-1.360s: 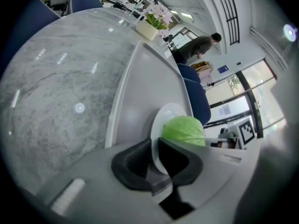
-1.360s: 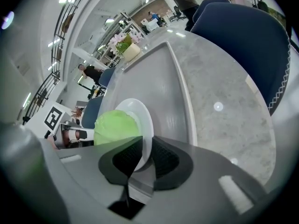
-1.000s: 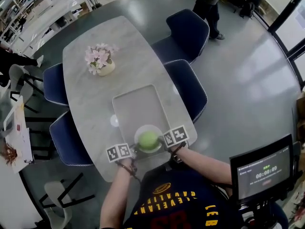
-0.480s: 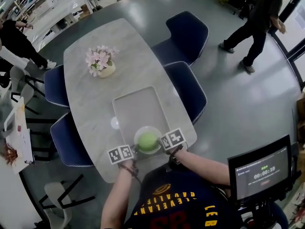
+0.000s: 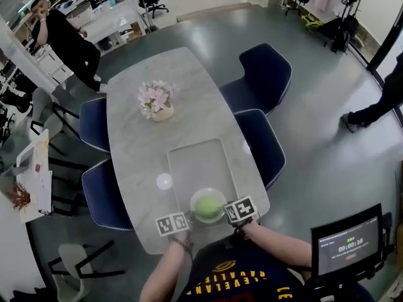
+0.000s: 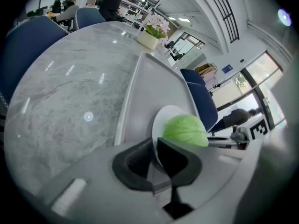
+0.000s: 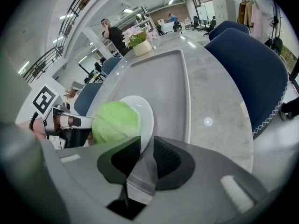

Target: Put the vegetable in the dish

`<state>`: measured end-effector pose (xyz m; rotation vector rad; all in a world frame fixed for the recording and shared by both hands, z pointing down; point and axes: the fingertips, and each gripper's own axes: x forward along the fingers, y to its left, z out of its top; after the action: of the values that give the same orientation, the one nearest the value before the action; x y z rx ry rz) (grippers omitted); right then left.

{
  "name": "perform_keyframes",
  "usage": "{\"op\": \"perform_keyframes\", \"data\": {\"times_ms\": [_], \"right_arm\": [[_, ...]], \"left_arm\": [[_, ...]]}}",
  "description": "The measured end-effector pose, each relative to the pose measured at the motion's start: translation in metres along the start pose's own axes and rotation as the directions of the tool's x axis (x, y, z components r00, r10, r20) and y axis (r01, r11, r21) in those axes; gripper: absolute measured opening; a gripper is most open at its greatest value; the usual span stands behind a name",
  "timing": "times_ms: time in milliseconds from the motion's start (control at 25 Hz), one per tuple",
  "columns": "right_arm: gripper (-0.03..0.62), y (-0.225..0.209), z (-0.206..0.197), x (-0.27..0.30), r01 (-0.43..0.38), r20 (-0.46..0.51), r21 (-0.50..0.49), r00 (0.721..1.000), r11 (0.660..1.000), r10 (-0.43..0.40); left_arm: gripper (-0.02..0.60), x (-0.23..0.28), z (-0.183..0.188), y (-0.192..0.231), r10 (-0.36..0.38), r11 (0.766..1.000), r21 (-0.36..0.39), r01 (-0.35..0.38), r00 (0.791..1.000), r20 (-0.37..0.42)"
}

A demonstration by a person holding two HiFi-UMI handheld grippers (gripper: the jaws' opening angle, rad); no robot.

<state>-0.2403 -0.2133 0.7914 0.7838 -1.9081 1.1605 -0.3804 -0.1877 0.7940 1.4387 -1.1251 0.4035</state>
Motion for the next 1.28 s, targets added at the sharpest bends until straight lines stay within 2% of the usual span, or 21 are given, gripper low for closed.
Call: {"op": "perform_keyframes", "data": {"times_ms": [240,400,480,760,880,1120,1280], "right_arm": [[0.057,0.011,-0.021,-0.044,-0.021,0.005,0.012,1.0,1.0,0.021],[0.006,0.004,-0.024,-0.052,-0.043,0.039,0.042,0.998,0.998,0.042],[0.006,0.001,-0.024,-0.054,-0.058,0.058,0.059,0.997,0.997,0.055],[0.006,-0.001,-0.02,-0.069,-0.162,0.169,0.129,0.976,0.978,0.139],[0.006,-0.003,-0.023,-0.078,-0.181,0.192,0.141,0.97,0.973,0.152],[0.006,0.011,-0.012,-0.104,-0.218,0.245,0.117,0.952,0.969,0.185],[0.006,0.027,0.011,-0.129,-0.248,0.3,0.067,0.929,0.967,0.217]], "left_arm": [[0.003,-0.047,-0.022,-0.02,-0.037,0.998,-0.051,0.04,0.997,0.067],[0.002,-0.058,-0.026,-0.028,-0.095,0.989,-0.102,0.108,0.988,0.121],[0.002,-0.063,-0.027,-0.031,-0.119,0.984,-0.113,0.135,0.983,0.143],[0.002,-0.085,-0.034,-0.053,-0.222,0.948,-0.186,0.259,0.955,0.198],[0.002,-0.099,-0.033,-0.065,-0.262,0.939,-0.167,0.301,0.939,0.222],[0.002,-0.134,-0.02,-0.095,-0.322,0.943,0.0,0.333,0.913,0.251],[0.002,-0.151,-0.009,-0.115,-0.373,0.926,0.048,0.375,0.886,0.276]]}}
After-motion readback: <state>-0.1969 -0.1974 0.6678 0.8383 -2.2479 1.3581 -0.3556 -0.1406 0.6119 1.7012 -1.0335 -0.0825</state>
